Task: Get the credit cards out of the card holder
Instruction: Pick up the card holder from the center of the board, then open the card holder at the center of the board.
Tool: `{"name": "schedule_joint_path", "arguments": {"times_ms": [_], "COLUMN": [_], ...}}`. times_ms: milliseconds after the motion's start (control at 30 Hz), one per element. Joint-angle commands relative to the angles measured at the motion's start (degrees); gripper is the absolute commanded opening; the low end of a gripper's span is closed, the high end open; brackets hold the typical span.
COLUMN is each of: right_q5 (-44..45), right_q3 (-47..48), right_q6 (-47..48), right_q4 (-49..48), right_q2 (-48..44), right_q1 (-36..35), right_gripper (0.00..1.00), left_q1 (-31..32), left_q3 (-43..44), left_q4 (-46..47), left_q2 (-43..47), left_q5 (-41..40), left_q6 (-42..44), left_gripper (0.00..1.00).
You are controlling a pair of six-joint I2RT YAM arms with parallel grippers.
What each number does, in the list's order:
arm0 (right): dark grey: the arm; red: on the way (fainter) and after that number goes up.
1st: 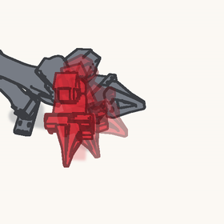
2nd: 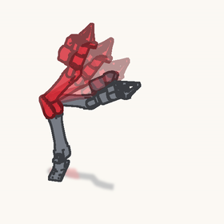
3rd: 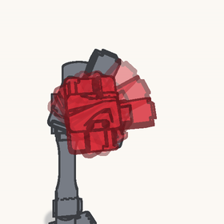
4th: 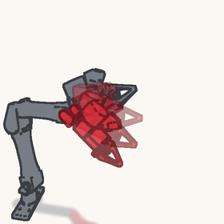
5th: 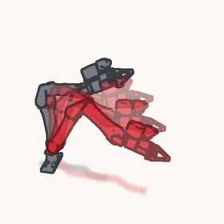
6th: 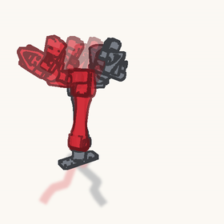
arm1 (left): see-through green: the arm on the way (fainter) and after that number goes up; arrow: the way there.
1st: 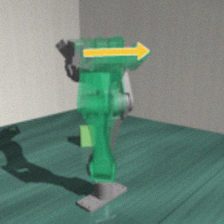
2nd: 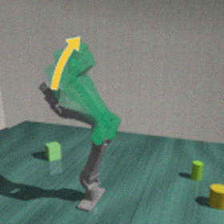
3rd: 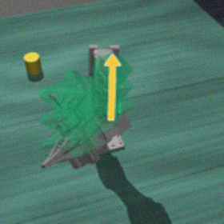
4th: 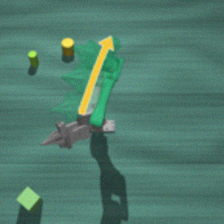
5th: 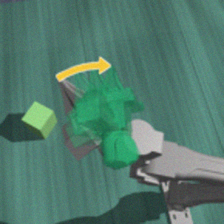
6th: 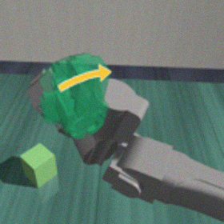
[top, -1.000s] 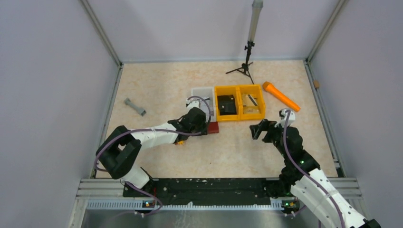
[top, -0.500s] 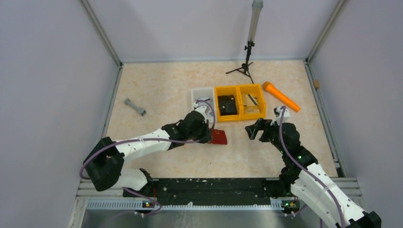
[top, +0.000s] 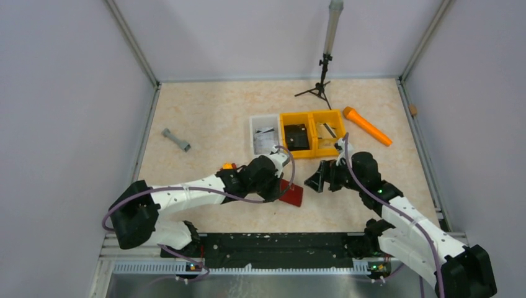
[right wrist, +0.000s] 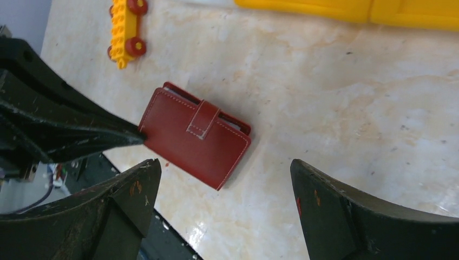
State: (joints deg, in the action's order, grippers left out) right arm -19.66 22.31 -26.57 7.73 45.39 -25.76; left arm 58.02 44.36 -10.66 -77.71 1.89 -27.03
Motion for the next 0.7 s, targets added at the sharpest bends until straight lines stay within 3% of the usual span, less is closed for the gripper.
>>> {"name": "schedule_joint_path", "arguments": {"times_ms": [0,200,433,667], "right_q5": [-11.1,-16.2,-23.7,-17.6], "right_q3": [3.1,-1.8,-2.3,-0.3], "right_q6": [3.3,1.1,5.0,10.3], "right_q4": [-6.4,-25.6,-39.5,-38.6], "right_q2": [0.0,-0.7,4.7,7.6], "right_q1": [-0.5,-1.2,-3.1,-6.4], "right_gripper": [0.92,0.92,0.94,0.94], "left_q1": [0.5,0.4,0.3,0.3], "left_q3": [2.8,0.7,-4.8,-0.4], "left_q4": [-1.9,0.1,6.8,3.2], "left_q2": [4.9,15.3,26.4,25.2], "left_q5": [-0.5,-3.0,-4.6,-6.0], "left_q6": [15.7,26.4,35.5,32.9], "left_gripper": [0.0,0.0,0.0,0.0]}}
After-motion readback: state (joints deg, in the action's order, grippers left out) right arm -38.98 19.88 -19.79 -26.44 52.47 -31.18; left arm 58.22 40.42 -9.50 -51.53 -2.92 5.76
